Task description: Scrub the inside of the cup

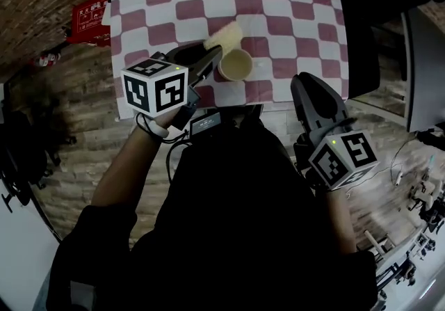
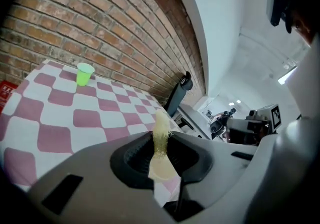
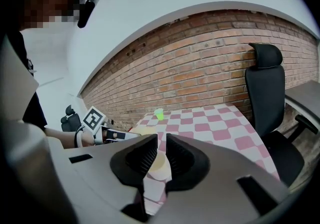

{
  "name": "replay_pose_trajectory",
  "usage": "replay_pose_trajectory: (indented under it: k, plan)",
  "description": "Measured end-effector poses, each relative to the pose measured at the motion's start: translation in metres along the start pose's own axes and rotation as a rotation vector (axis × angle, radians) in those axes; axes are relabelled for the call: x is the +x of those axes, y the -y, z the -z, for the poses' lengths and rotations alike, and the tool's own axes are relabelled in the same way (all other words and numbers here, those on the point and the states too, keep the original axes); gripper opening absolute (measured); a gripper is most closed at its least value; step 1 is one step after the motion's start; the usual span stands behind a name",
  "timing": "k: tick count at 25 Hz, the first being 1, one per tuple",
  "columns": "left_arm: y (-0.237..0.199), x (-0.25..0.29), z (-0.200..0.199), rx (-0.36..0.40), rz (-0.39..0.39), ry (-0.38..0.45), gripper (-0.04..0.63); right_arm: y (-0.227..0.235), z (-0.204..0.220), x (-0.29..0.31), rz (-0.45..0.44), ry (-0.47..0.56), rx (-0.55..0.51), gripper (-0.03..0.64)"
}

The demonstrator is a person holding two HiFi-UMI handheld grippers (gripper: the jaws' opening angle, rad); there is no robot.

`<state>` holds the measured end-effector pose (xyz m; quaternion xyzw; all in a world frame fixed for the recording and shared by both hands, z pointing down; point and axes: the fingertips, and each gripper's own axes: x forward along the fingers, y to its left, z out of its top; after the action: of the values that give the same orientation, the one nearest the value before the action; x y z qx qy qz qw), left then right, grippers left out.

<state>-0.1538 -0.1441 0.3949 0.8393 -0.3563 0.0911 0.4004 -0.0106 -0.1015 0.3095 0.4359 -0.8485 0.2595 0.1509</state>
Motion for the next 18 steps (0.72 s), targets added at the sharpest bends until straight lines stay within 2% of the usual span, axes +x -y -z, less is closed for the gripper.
replay_pose_trajectory:
  k: [3,5,9,12,18]
  plan:
    - [-0.015,0.007,0.006,0.016,-0.044,-0.023,0.078,0.002,0.003,-0.001,0.004,-0.009,0.005,0.069]
    - [-0.02,0.006,0.006,-0.007,-0.056,-0.017,0.078,0.003,0.005,-0.001,0.004,-0.014,0.008,0.069]
    - [-0.01,-0.005,0.0,-0.071,-0.041,0.038,0.078,0.006,0.002,-0.001,-0.016,0.001,0.039,0.069]
    - [0.002,-0.016,-0.008,-0.086,-0.036,0.083,0.078,0.004,-0.005,-0.002,-0.045,0.048,0.03,0.067]
    - [0.016,-0.026,-0.022,-0.005,-0.071,0.121,0.078,-0.005,-0.02,-0.004,-0.107,0.112,-0.032,0.051]
